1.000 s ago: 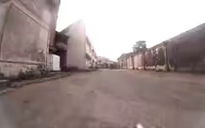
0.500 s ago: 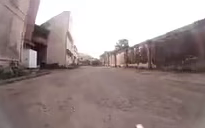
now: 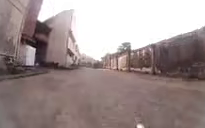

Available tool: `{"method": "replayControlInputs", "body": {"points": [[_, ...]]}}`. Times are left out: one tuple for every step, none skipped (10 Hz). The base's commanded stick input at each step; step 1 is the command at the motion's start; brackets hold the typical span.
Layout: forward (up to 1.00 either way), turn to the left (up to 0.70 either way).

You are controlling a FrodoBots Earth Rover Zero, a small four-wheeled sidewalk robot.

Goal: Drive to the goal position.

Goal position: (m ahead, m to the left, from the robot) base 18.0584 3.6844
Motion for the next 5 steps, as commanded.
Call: {"method": "replayControlInputs", "body": {"points": [[1.00, 0.00], [1.00, 0.00], [1.00, 0.00], [1.00, 0.00], [1.00, 0.00]]}}
